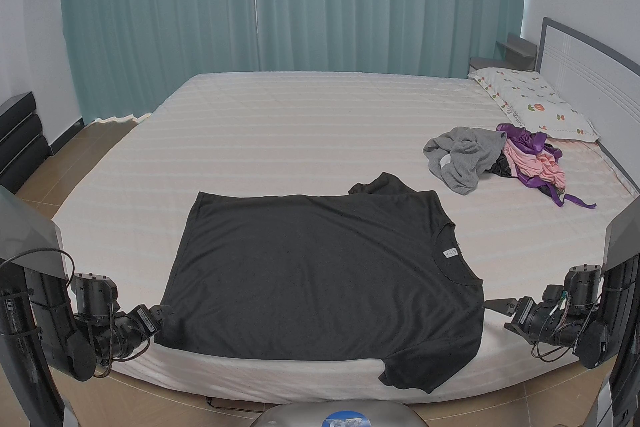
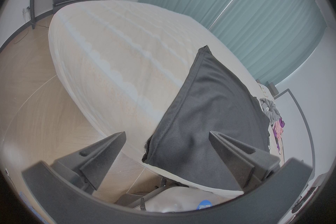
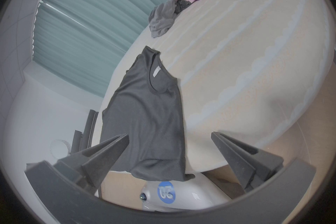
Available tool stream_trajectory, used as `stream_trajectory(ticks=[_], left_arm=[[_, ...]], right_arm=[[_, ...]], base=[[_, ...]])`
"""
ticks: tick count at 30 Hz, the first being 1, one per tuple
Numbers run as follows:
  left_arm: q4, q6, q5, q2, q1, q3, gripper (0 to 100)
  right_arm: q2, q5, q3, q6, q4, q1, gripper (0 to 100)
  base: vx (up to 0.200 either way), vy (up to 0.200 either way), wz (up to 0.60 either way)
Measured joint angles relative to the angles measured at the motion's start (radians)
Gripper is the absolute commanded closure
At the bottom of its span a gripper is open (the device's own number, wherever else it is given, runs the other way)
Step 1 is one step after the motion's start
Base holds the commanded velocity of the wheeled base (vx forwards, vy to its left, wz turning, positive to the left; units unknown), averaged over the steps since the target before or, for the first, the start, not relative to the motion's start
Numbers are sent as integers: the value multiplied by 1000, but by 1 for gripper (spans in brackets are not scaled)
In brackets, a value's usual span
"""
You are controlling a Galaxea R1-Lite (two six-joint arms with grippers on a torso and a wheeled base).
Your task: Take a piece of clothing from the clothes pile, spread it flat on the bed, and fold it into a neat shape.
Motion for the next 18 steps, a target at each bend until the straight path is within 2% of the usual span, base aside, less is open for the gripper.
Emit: stream_trajectory(ticks=[7,16,18], left_arm=[[-2,-9,13,-26,9,-7,0],[-4,-16,11,-35,44,-13,0],[-4,-15,11,-36,45,-13,0]], right_arm=[[-33,0,-13,29,0,-1,0],[-40,0,-17,29,0,-2,0],[-41,0,-17,29,0,-2,0]], base=[[0,0,0],[0,200,0],[0,0,0]])
